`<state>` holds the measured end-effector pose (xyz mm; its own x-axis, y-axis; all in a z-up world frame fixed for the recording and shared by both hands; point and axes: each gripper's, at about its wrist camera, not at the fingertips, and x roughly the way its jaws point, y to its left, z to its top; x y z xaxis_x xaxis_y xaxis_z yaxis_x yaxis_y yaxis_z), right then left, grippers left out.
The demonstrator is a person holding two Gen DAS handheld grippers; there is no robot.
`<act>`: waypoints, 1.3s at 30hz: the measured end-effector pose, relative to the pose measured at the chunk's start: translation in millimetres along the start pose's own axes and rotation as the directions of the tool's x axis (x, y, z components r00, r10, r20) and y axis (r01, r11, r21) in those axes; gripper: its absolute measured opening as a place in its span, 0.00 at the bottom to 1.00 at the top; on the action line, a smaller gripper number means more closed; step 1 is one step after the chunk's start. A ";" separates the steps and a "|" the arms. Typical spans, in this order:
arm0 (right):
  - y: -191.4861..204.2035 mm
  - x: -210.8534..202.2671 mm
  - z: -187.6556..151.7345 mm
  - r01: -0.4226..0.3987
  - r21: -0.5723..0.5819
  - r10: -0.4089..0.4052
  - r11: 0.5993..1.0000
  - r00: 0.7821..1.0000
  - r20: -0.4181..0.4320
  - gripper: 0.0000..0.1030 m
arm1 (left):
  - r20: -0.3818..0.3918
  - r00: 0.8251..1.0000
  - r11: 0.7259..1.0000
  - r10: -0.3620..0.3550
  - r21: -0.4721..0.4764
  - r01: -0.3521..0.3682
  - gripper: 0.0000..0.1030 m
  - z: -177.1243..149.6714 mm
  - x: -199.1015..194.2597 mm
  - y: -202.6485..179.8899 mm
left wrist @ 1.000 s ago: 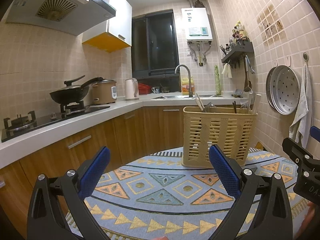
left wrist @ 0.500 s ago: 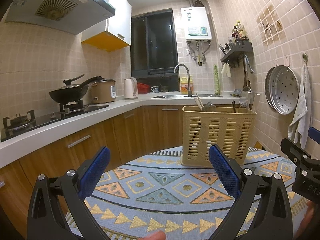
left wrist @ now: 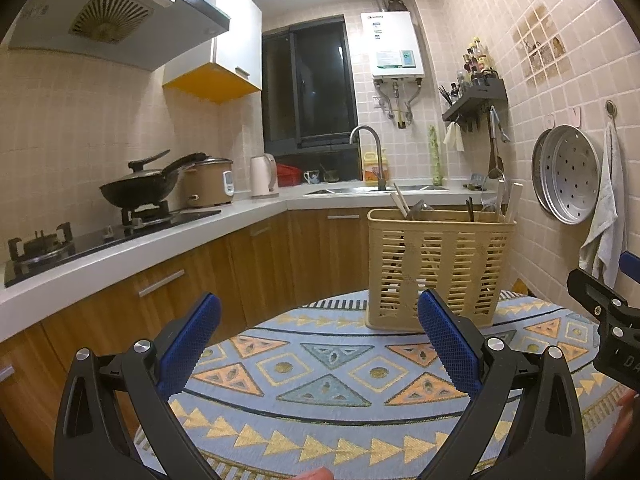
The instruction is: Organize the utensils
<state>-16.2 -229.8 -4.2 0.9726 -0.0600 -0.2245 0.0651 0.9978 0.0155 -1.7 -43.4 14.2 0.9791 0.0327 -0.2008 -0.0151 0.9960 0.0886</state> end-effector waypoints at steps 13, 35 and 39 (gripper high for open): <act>3.5 -1.0 -1.1 -0.012 -0.016 0.012 1.000 1.000 -0.004 0.93 | -0.011 1.000 1.000 0.010 0.018 -0.009 0.93 0.2 2.3 -1.8; 4.0 1.1 -1.1 -0.012 -0.012 0.012 1.000 1.000 -0.011 0.93 | -0.025 1.000 1.000 0.004 -0.012 -0.005 0.93 -0.6 5.5 4.8; 4.7 1.4 -1.4 -0.012 -0.012 0.012 1.000 1.000 -0.015 0.93 | -0.026 1.000 1.000 0.003 -0.014 -0.004 0.93 -0.4 4.5 4.2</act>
<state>-14.8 -225.1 -5.9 0.9698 -0.0480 -0.2391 0.0511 0.9987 0.0067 2.6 -39.1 13.2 0.9734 0.0383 -0.2257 -0.0216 0.9969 0.0760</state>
